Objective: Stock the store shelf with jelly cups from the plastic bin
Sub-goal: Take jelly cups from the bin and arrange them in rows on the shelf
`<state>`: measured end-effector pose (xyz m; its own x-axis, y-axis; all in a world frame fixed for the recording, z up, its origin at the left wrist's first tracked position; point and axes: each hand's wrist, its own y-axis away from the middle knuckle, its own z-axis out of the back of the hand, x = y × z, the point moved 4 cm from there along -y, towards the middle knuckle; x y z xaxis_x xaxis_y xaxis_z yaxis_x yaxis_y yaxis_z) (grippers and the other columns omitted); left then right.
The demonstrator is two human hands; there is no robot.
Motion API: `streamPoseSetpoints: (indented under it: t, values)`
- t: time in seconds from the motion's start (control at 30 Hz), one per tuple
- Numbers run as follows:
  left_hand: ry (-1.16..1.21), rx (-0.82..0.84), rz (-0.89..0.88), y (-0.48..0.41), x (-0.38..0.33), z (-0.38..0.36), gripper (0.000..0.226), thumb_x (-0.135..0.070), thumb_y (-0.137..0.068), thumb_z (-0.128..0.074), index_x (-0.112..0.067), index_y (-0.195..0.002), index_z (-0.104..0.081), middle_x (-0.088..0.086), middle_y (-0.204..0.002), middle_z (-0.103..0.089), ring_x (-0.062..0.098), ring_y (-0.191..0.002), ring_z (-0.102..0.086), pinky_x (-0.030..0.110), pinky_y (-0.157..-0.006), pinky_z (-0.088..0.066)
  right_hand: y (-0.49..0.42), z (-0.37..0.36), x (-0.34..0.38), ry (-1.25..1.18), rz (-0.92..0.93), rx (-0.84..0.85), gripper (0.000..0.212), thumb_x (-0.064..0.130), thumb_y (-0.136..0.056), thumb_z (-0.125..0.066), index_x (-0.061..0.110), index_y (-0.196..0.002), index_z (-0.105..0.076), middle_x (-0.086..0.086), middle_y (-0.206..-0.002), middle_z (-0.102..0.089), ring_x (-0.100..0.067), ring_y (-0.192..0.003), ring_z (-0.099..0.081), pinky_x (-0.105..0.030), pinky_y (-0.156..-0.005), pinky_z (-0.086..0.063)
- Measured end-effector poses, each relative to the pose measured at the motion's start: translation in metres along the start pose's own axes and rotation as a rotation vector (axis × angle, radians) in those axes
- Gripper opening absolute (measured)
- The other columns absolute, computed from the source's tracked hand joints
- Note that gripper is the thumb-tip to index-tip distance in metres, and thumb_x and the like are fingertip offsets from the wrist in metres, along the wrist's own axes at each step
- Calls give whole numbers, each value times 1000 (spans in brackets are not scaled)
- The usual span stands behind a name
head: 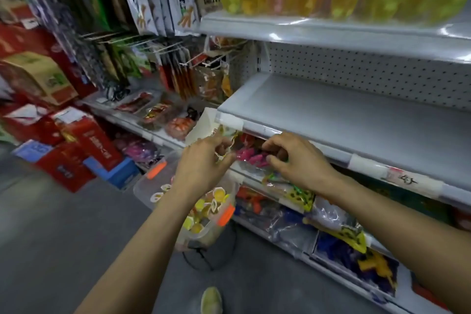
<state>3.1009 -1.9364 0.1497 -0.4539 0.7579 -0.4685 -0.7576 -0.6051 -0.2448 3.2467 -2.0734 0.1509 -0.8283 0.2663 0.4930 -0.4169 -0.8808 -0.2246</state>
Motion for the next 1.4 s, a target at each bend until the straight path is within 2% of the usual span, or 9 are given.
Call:
streamPoseSetpoints:
  t: [0.27, 0.57, 0.83, 0.9, 0.97, 1.03, 1.1, 1.2, 1.4]
  values:
    - [-26, 94, 253, -30, 176, -16, 25, -36, -90, -64, -29, -113, -66, -11, -90, -67, 12, -80, -64, 38, -80, -54, -102, -156, 15, -120, -53, 224, 17, 26, -88, -62, 30, -105, -63, 10, -104, -60, -9, -87, -58, -37, -76, -53]
    - [-51, 447, 422, -58, 362, -122, 32, -45, -91, -58, -26, -115, -67, -2, -107, -71, 21, -95, -67, 38, -85, -53, -187, -351, -19, -202, -238, 517, 11, 21, -85, -63, 24, -96, -66, 4, -93, -65, -14, -83, -61, -35, -77, -53]
    - [3, 630, 482, -88, 454, -231, 47, -37, -87, -69, -23, -130, -59, 9, -127, -63, 31, -113, -60, 40, -94, -49, -225, -475, -68, 274, -191, 693, 39, 14, -93, -48, 16, -132, -45, -11, -123, -54, -32, -111, -58, -38, -86, -49]
    - [-33, 678, 446, -95, 466, -256, 57, -38, -82, -73, -23, -134, -55, 10, -130, -59, 32, -117, -57, 42, -98, -47, -237, -495, -74, 460, -26, 690, 37, 12, -90, -55, 12, -127, -52, -14, -124, -54, -33, -110, -58, -40, -82, -52]
    - [-103, 731, 365, -99, 475, -276, 65, -43, -80, -73, -25, -139, -49, 7, -135, -55, 29, -121, -52, 40, -100, -45, -252, -515, -78, 609, 179, 639, 28, 12, -70, -77, 8, -96, -70, -14, -98, -65, -32, -88, -65, -38, -70, -53]
    - [-178, 776, 279, -101, 483, -291, 68, -42, -85, -68, -24, -145, -41, 6, -142, -49, 26, -129, -46, 37, -103, -41, -259, -539, -86, 789, 342, 600, 9, 12, -62, -74, 11, -70, -70, -8, -71, -65, -27, -70, -63, -35, -69, -46]
    - [-246, 811, 199, -102, 489, -300, 70, -40, -89, -65, -25, -149, -34, 3, -149, -42, 24, -135, -40, 37, -106, -37, -259, -572, -104, 879, 408, 680, 5, 12, -63, -75, 11, -66, -71, -5, -67, -63, -27, -72, -59, -35, -73, -45]
    - [-362, 857, 65, -109, 495, -309, 74, -40, -89, -65, -26, -151, -29, 0, -150, -38, 25, -136, -37, 40, -108, -33, -258, -599, -121, 842, 317, 860, 25, 28, -49, -90, 18, -63, -72, 4, -66, -65, -21, -74, -59, -29, -70, -50]
    - [-533, 855, -145, -120, 497, -316, 66, -43, -90, -62, -29, -148, -35, 1, -147, -39, 26, -130, -40, 39, -104, -32, -266, -592, -100, 714, 345, 791, 34, 34, -30, -95, 20, -45, -67, 7, -51, -59, -16, -62, -59, -19, -57, -40]
